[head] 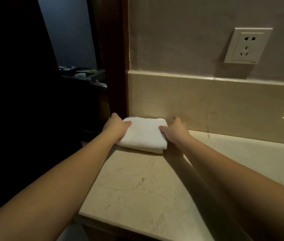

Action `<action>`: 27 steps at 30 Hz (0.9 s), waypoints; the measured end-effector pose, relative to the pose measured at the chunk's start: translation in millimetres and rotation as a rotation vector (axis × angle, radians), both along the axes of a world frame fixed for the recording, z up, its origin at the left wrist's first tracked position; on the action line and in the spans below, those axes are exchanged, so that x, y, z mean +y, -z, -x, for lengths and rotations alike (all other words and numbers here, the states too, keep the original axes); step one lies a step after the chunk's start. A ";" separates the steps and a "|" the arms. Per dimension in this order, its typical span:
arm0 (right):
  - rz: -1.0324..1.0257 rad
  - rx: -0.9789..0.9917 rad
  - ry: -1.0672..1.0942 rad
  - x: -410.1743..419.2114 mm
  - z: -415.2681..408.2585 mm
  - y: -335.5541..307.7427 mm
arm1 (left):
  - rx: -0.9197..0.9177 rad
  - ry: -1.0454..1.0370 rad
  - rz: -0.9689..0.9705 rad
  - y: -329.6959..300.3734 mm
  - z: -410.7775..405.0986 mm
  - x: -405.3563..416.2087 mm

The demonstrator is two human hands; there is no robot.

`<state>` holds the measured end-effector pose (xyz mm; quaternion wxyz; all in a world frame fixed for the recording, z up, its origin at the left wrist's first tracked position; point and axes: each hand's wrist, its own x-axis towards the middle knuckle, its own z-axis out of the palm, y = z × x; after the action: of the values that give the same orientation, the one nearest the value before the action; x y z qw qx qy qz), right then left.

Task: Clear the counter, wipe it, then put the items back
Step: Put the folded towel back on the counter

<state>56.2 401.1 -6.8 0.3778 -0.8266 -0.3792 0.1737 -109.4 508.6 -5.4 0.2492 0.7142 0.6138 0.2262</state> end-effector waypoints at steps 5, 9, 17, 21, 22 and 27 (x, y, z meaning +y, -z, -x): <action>-0.121 -0.350 -0.332 -21.6 1.9 -1.8 | 0.131 0.198 -0.414 24.2 7.8 -4.2; 0.120 -0.466 -0.514 -30.9 8.7 4.6 | 0.273 0.308 -0.409 49.4 8.4 -6.5; 0.151 -0.580 -0.457 -24.2 17.9 12.3 | 0.292 0.299 -0.320 55.4 2.4 5.2; 0.168 -0.620 -0.442 -18.4 18.7 15.4 | 0.276 0.278 -0.294 55.0 4.9 7.8; 0.177 -0.626 -0.443 -17.7 18.0 15.9 | 0.278 0.278 -0.284 54.9 5.5 8.0; 0.224 -0.628 -0.463 -22.6 16.5 16.4 | 0.338 0.295 -0.293 42.0 4.7 -6.0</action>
<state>39.6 378.5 -23.3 0.1021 -0.7684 -0.6309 0.0337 -114.1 502.5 -47.4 0.0675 0.8520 0.4966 0.1512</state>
